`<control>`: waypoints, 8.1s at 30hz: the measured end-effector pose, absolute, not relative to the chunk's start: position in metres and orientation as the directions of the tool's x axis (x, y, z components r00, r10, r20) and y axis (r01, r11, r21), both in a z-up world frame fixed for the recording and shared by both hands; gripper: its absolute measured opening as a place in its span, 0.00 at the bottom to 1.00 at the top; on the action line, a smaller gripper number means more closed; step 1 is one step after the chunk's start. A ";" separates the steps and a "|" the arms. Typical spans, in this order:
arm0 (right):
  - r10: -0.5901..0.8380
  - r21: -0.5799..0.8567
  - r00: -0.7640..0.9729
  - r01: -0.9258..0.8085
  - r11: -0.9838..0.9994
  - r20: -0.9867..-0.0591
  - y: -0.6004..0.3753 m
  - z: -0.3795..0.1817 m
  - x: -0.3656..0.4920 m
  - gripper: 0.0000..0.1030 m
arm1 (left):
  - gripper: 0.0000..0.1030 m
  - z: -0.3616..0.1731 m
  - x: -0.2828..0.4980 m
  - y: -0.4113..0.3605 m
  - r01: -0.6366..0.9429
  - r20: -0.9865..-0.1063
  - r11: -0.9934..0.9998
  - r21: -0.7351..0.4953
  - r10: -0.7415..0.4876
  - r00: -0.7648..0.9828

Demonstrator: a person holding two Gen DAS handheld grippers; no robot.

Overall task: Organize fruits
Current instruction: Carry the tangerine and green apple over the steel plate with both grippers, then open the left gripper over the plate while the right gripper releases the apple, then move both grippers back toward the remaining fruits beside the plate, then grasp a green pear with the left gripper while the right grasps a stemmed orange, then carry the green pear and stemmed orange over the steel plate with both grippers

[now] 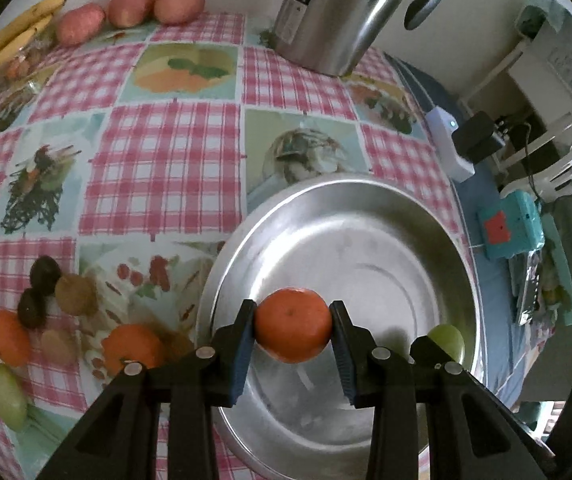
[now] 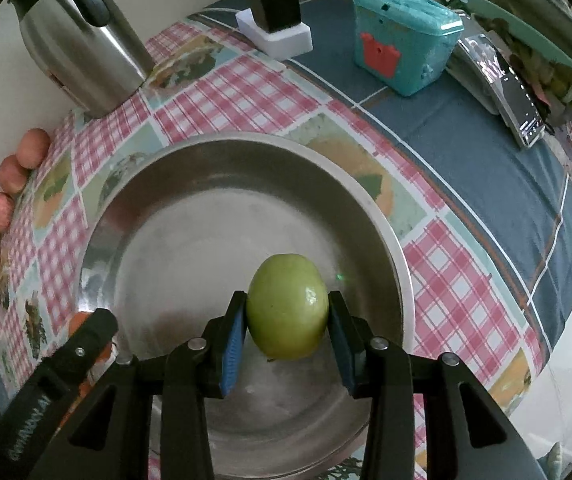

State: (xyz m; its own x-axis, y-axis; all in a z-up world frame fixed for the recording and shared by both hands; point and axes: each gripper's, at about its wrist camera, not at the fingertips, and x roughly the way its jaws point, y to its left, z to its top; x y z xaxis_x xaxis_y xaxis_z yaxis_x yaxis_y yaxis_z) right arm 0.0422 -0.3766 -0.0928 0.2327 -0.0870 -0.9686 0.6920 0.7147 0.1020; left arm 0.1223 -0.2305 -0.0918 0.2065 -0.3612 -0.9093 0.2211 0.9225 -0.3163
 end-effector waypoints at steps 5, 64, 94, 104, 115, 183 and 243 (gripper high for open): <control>-0.079 0.098 0.218 0.695 0.712 -0.973 -0.377 -0.097 0.042 0.40 | 0.38 -0.091 0.121 -0.231 0.226 -0.907 0.920 -0.321 -0.367 0.206; -0.121 0.040 0.303 0.477 0.878 -0.945 -0.309 -0.066 0.063 0.87 | 1.00 -0.060 0.130 -0.100 -0.099 -0.931 0.995 0.022 0.056 0.362; -0.023 0.137 0.380 0.390 0.910 -0.925 -0.268 -0.059 0.071 0.87 | 1.00 -0.019 0.111 -0.022 -0.124 -0.865 0.992 0.007 0.068 0.498; 0.053 0.178 0.386 0.295 0.939 -0.921 -0.235 -0.054 0.082 0.87 | 1.00 -0.021 0.114 0.000 -0.159 -0.884 0.983 -0.092 -0.007 0.467; 0.121 0.215 0.382 0.215 0.953 -0.916 -0.209 -0.059 0.088 0.87 | 0.99 -0.046 0.116 -0.004 -0.144 -0.920 0.979 -0.147 -0.082 0.383; 0.167 0.228 0.339 0.150 0.962 -0.926 -0.195 -0.073 0.107 0.37 | 0.41 -0.078 0.102 -0.017 -0.100 -0.951 0.979 -0.176 -0.143 0.273; -0.058 0.254 0.432 0.628 0.736 -0.900 -0.380 -0.038 0.054 0.37 | 0.41 -0.028 0.115 -0.176 0.230 -0.899 0.945 -0.235 -0.301 0.319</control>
State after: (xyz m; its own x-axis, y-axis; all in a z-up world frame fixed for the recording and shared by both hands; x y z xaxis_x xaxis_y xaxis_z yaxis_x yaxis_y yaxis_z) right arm 0.0539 -0.3802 -0.0376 0.4319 -0.0582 -0.9001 0.6277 0.7360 0.2536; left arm 0.1155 -0.1760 -0.0283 0.3188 -0.3007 -0.8989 0.2297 0.9446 -0.2345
